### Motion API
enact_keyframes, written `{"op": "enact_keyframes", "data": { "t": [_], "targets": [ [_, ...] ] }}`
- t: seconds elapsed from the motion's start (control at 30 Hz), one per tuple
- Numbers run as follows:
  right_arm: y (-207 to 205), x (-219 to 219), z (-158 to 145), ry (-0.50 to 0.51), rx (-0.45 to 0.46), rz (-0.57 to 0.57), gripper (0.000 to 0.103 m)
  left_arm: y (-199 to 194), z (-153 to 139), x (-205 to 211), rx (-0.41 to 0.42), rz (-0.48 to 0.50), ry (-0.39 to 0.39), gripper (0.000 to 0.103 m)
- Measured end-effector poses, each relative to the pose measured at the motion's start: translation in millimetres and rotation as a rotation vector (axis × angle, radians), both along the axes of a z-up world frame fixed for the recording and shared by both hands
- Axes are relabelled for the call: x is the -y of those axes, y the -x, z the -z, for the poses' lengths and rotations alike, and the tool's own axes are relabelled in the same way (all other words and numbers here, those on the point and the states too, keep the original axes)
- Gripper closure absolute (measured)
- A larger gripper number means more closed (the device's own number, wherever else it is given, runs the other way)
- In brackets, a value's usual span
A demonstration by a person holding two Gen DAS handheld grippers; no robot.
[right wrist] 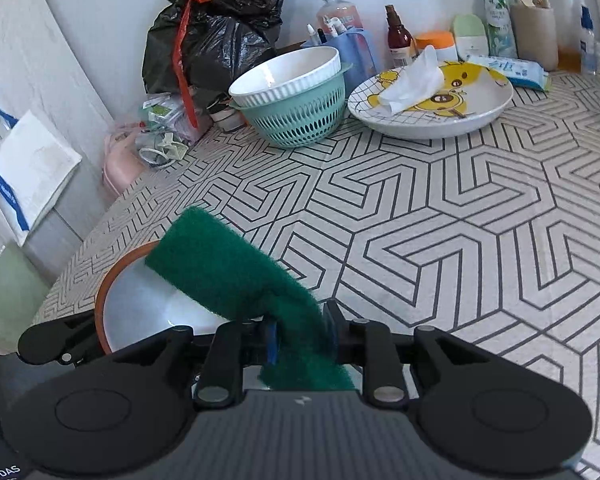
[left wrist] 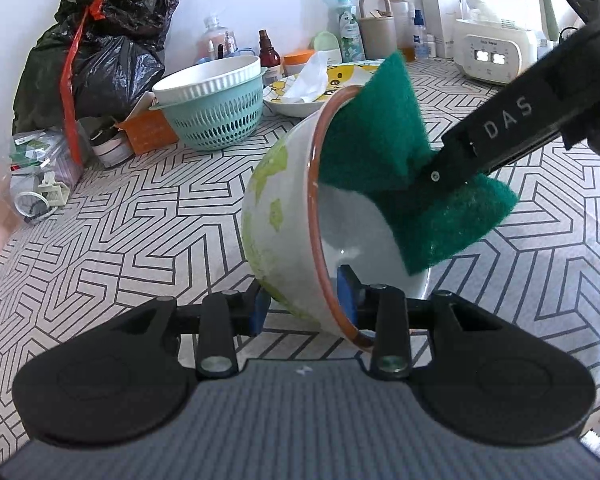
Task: Clean bowl
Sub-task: 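Scrub inside the bowl with the pad in the right tool while the left tool holds the bowl tilted, then scrub the outer wall of the bowl with the pad while the left tool holds it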
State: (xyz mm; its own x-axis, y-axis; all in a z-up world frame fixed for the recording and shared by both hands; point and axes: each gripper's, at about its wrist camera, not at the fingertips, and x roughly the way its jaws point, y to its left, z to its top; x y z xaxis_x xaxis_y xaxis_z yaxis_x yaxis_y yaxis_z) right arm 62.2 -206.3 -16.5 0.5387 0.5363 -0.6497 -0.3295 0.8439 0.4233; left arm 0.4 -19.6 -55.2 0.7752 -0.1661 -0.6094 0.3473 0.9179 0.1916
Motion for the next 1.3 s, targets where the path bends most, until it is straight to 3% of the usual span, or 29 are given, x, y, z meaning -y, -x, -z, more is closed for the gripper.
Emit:
{"op": "enact_keyframes", "data": {
  "t": [0.4, 0.63, 0.83, 0.97, 1.3],
  "targets": [
    [10, -30, -31, 0.167, 0.144, -0.040, 0.081, -1, -1, 3, -0.004, -0.001, -0.019, 0.068],
    [9, 6, -13, -0.044, 0.032, 0.019, 0.083, 1, -1, 7, 0.009, -0.003, -0.045, 0.068],
    [22, 22, -48, -0.106, 0.100, -0.020, 0.087, 1, -3, 4, -0.003, -0.007, -0.031, 0.068],
    [20, 4, -79, 0.007, 0.168, -0.072, 0.090, 5, -3, 4, 0.013, 0.001, -0.055, 0.068],
    [3, -62, -95, 0.130, 0.126, -0.309, 0.090, 7, -3, 3, 0.017, 0.000, -0.055, 0.068]
  ]
}}
